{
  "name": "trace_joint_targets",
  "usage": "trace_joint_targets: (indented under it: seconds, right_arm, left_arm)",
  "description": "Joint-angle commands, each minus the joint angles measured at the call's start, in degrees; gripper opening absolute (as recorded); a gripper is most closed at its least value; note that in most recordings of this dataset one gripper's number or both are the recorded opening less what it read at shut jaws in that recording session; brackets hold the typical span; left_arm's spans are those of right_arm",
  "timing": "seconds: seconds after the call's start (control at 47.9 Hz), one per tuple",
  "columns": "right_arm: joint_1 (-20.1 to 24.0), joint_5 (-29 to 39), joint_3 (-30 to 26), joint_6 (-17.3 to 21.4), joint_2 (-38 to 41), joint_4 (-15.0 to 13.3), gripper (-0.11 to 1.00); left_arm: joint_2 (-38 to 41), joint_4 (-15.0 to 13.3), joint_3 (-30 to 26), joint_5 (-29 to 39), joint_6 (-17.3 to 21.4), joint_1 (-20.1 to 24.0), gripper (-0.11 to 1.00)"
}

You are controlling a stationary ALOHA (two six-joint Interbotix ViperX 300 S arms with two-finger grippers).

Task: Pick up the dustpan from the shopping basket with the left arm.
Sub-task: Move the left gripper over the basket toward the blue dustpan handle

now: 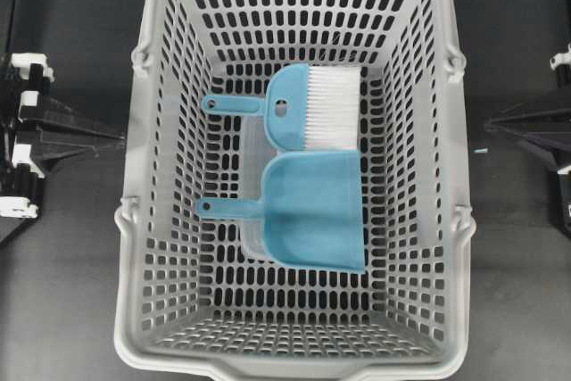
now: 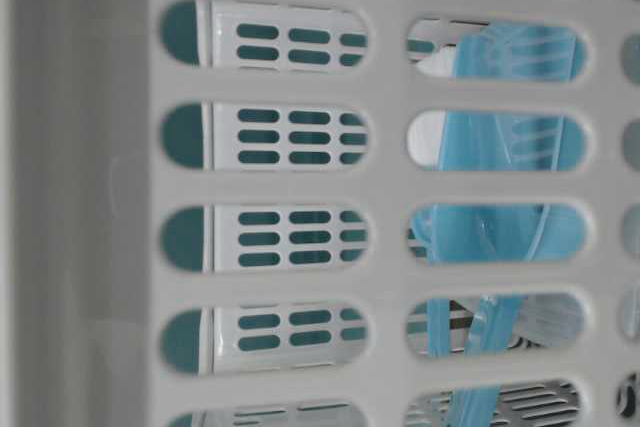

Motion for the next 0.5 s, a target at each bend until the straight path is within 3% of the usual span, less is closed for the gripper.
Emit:
trace_joint_targets:
  seconds: [0.0, 0.084, 0.167, 0.48]
  right_arm:
    - [0.53, -0.44, -0.97, 0.53, 0.18, 0.09, 0.0]
    - [0.79, -0.18, -0.88, 0.7, -0.35, 0.88, 0.09]
    - [0.88, 0.09, -0.97, 1.49, -1.05, 0.97, 0.0]
    - [0.97, 1.85, -1.05, 4.48, -3.16, 0.88, 0.0]
  left_arm:
    - [0.53, 2.29, -3.87, 3.25, -2.2, -0.79, 0.06]
    - [1.23, 2.29, -7.38, 9.05, -4.22, -1.14, 0.0]
    - [2.37, 2.37, -11.6, 16.17, -5.1, -1.76, 0.0]
    - [14.06, 2.37, -30.06, 39.64, -4.92, -4.39, 0.0]
